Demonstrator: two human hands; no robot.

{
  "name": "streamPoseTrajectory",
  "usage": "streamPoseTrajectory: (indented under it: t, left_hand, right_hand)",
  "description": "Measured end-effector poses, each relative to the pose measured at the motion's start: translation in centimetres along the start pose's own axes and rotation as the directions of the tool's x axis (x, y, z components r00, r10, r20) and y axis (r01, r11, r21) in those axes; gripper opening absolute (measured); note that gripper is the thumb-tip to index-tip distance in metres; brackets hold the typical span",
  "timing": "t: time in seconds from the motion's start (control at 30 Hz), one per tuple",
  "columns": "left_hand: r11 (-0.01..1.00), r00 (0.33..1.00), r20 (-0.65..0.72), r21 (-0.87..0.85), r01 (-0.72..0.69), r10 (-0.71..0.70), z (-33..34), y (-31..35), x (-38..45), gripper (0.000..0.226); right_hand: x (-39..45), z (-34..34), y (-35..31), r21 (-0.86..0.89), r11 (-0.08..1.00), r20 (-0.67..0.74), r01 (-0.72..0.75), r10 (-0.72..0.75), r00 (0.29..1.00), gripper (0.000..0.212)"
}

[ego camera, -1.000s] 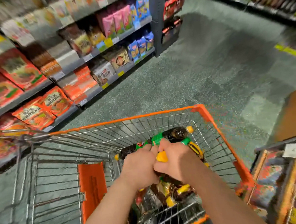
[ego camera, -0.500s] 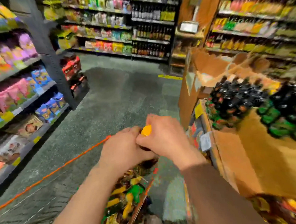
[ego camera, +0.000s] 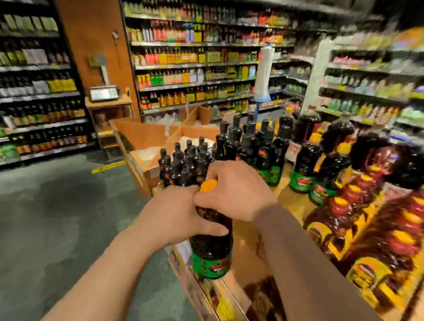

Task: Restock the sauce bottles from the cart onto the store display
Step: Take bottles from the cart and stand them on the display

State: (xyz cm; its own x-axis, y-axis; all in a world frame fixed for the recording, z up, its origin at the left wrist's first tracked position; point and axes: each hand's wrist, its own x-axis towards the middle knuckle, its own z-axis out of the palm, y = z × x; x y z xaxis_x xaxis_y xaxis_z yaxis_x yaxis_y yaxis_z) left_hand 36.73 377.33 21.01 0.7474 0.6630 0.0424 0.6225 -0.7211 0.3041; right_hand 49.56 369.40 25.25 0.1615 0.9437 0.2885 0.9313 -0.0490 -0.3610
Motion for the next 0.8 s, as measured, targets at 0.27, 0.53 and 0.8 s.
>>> streamPoseTrajectory:
  t: [0.27,0.53,0.8]
  left_hand:
    - [0.967,0.967,0.022,0.034,-0.254,0.254,1.0,7.1,11.4,0.065]
    - [0.912,0.911,0.044,-0.025,-0.410,0.411,2.1,12.0,17.8,0.054]
    - [0.874,0.865,0.137,-0.011,-0.486,0.483,4.1,12.7,22.2,0.055]
  right_hand:
    - [1.9,-5.1,9.3,-0.029,0.962,-0.045,-0.270,0.269,0.962,0.043]
    - [2.2,-7.8,15.0,0.008,0.917,-0.122,-0.399,0.397,0.910,0.031]
    - [2.4,-6.3,17.1,0.005,0.849,-0.217,-0.528,0.516,0.828,0.034]
